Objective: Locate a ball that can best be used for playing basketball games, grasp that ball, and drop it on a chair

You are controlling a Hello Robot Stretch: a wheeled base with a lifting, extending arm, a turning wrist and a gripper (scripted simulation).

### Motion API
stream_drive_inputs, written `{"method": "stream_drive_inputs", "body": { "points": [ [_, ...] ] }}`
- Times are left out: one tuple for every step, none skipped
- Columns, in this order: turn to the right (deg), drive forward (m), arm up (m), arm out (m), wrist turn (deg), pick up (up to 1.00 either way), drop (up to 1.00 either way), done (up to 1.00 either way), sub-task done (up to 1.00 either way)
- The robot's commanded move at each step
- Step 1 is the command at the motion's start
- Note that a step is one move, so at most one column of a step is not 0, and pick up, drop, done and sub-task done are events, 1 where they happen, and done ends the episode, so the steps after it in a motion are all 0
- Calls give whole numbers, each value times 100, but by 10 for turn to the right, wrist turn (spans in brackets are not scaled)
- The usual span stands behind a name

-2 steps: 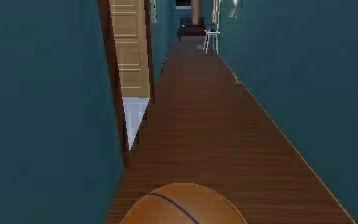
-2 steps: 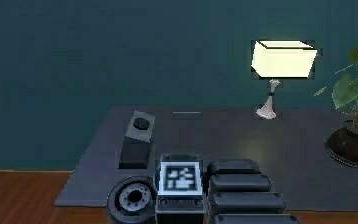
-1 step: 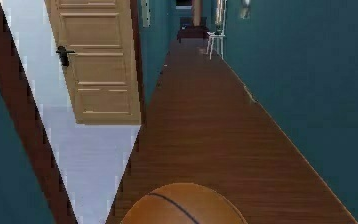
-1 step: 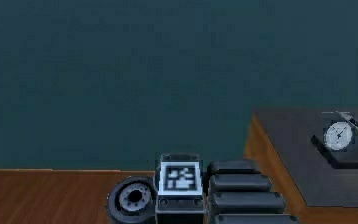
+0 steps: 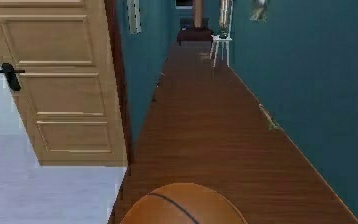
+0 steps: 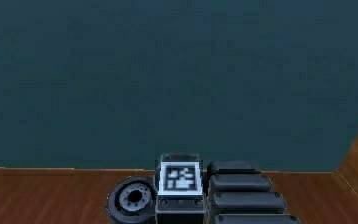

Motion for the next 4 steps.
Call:
{"method": "stream_drive_inputs", "body": {
  "points": [
    [-450, 0, 0, 0, 0, 0, 0, 0, 0],
    [-180, 0, 0, 0, 0, 0, 0, 0, 0],
    [0, 100, 0, 0, 0, 0, 0, 0, 0],
    [-210, 0, 0, 0, 0, 0, 0, 0, 0]
  ]
}}
